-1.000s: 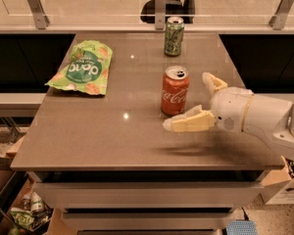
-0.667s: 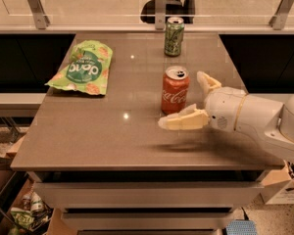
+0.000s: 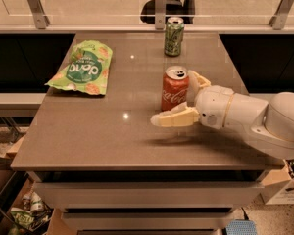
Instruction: Place coke can upright
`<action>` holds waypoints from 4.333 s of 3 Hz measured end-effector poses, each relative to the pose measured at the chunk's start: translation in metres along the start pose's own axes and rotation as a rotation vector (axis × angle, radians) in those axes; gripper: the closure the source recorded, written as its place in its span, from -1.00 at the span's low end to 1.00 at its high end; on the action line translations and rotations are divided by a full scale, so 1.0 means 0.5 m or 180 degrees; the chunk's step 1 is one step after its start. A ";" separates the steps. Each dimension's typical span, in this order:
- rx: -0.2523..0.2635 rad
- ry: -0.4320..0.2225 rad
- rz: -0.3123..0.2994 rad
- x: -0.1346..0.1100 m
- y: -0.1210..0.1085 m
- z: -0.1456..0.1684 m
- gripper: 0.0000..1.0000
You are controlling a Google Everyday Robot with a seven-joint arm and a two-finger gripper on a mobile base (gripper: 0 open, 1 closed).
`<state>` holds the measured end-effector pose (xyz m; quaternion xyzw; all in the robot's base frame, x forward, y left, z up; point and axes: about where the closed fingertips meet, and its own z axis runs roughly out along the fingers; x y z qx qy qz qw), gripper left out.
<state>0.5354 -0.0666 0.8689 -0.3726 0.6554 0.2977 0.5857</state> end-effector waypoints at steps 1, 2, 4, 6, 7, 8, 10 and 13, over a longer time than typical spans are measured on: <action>-0.0069 -0.0046 -0.0016 -0.003 -0.002 0.022 -1.00; -0.0080 -0.0048 -0.0022 -0.006 0.001 0.025 -0.66; -0.0105 -0.0051 -0.0036 -0.011 0.008 0.032 0.30; -0.0120 -0.0025 -0.0076 -0.025 0.022 0.043 1.00; -0.0120 -0.0024 -0.0078 -0.026 0.022 0.043 1.00; -0.0133 -0.0026 -0.0086 -0.029 0.026 0.046 0.63; -0.0156 -0.0029 -0.0101 -0.034 0.032 0.052 -0.28; -0.0180 -0.0032 -0.0116 -0.039 0.039 0.059 -1.00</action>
Offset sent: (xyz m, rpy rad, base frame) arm 0.0064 0.0081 0.0001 0.0093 -0.0083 0.0209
